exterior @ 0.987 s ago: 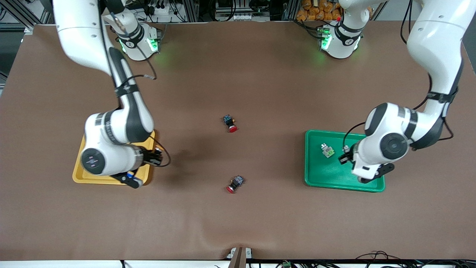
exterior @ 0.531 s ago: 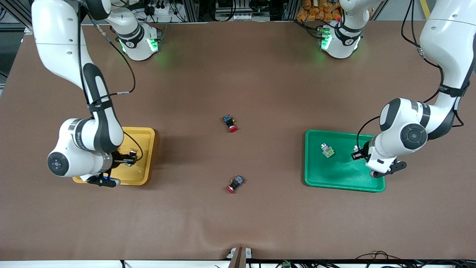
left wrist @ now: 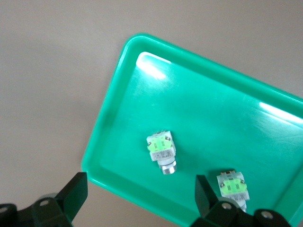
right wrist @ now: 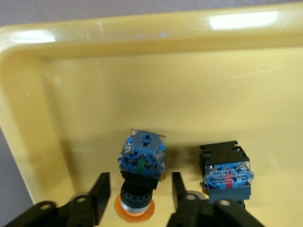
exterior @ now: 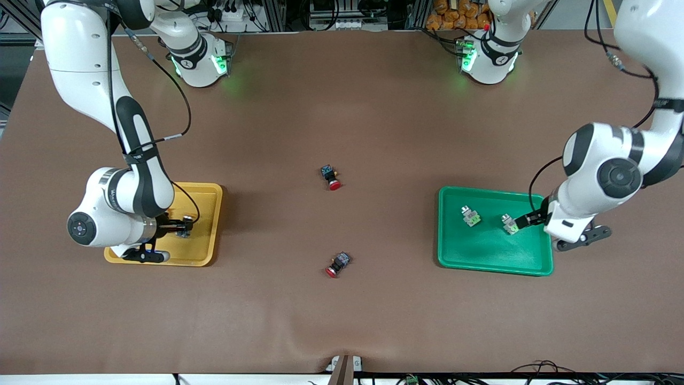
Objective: Place green and yellow buttons in trays
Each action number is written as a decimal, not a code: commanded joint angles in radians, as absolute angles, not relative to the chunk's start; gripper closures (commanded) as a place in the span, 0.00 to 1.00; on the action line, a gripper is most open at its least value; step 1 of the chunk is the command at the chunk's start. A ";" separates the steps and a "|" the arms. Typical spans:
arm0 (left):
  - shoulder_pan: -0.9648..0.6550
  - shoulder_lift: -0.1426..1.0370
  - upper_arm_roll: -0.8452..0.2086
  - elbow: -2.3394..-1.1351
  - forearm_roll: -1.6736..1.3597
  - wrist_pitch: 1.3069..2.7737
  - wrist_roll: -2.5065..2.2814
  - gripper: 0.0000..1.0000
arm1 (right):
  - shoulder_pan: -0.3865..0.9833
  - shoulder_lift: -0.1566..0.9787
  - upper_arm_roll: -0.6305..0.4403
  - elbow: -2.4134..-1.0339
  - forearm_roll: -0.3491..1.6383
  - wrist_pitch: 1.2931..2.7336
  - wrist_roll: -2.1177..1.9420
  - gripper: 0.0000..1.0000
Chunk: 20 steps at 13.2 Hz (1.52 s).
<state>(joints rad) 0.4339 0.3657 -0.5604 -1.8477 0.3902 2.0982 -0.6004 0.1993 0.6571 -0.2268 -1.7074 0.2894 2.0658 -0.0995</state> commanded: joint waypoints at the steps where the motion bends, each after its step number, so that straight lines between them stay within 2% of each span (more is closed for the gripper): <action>1: 0.445 0.265 -0.610 -1.777 0.387 1.950 -0.562 0.00 | 0.184 0.615 -0.206 -1.703 0.287 2.030 -0.106 0.00; 4: 0.443 0.267 -0.630 -1.562 0.299 1.728 -0.507 0.00 | 0.172 0.615 -0.207 -1.567 0.287 1.889 -0.107 0.00; 7: 0.445 0.264 -0.641 -1.430 0.261 1.611 -0.394 0.00 | 0.163 0.614 -0.207 -1.412 0.278 1.786 -0.110 0.00; 9: 0.446 0.243 -0.640 -1.382 0.238 1.553 -0.384 0.00 | 0.157 0.612 -0.225 -1.285 0.273 1.671 -0.110 0.00; 12: 0.448 0.171 -0.632 -1.378 0.233 1.543 -0.342 0.00 | 0.149 0.611 -0.281 -1.111 0.275 1.492 -0.110 0.00; 14: 0.457 0.140 -0.621 -1.381 0.201 1.543 -0.281 0.00 | 0.140 0.518 -0.308 -1.089 0.273 1.436 -0.110 0.00; 16: 0.407 0.097 -0.513 -1.394 0.111 1.508 -0.230 0.00 | 0.114 0.441 -0.314 -1.089 0.290 1.355 -0.110 0.00; 17: 0.352 0.081 -0.423 -1.394 0.068 1.473 -0.215 0.00 | 0.097 0.410 -0.313 -1.089 0.288 1.312 -0.118 0.00; 20: 0.151 0.031 -0.191 -1.416 0.020 1.416 -0.176 0.00 | 0.081 0.350 -0.311 -1.080 0.246 1.287 -0.143 0.00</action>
<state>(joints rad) 0.2569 0.0837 -0.2965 -1.3762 0.0407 1.4408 -0.1897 0.0939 0.3916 -0.3268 -1.0674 0.2799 1.3021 -0.1284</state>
